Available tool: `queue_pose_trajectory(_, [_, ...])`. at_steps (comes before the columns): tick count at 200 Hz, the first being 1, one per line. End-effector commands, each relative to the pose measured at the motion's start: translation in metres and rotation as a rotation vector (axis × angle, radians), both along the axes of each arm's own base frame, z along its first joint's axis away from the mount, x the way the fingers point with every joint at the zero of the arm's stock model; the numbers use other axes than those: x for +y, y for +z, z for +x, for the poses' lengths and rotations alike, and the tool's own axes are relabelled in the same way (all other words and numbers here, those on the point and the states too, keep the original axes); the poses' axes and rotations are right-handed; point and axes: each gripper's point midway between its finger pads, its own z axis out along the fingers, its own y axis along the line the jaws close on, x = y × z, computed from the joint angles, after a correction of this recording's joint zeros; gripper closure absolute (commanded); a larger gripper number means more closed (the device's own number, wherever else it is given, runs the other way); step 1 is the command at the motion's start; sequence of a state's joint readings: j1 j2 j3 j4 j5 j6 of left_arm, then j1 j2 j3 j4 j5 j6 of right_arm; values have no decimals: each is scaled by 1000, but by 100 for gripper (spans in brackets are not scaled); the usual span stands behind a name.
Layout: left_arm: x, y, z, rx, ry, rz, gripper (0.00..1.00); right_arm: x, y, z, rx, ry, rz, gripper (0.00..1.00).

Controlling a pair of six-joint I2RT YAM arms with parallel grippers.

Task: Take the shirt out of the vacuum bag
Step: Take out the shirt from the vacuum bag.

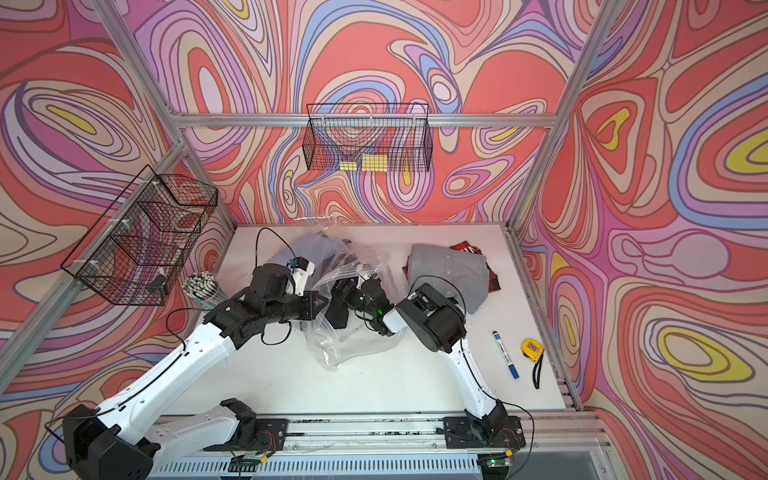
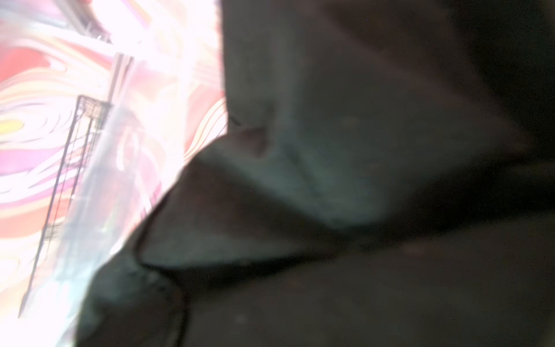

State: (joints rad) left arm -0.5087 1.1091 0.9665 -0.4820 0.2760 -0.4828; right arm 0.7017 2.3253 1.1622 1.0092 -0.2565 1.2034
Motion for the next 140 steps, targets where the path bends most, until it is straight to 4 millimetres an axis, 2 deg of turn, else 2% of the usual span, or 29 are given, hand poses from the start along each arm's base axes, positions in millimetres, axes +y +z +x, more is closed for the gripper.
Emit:
queue_pose_trajectory(1, [1,-4,-1,8,-8,-1,100,-9,-60,-7,117,-10,-122,23])
queue_pose_trajectory(30, [1,-3,-1,3,-6,-4,100,-6,-60,-5,115,-12,-107,56])
queue_pose_trajectory(46, [1,-3,-2,7,-7,-3,100,-6,-54,-4,103,-5,-100,80])
queue_pose_trajectory(56, [1,-3,-2,6,-6,-2,100,-5,-46,-3,90,-1,-95,100])
queue_pose_trajectory(81, [3,-1,-1,-4,1,1,100,-6,-17,-5,43,6,-88,100])
queue_pose_trajectory(110, [4,-1,-1,-8,7,4,100,-12,31,-11,-34,11,-70,100])
queue_pose_trajectory(128, [5,0,-1,-11,13,9,100,-22,60,-19,-79,2,-83,100])
queue_pose_trajectory(140, [6,1,-1,-16,16,10,100,-32,72,-26,-100,-11,-96,100])
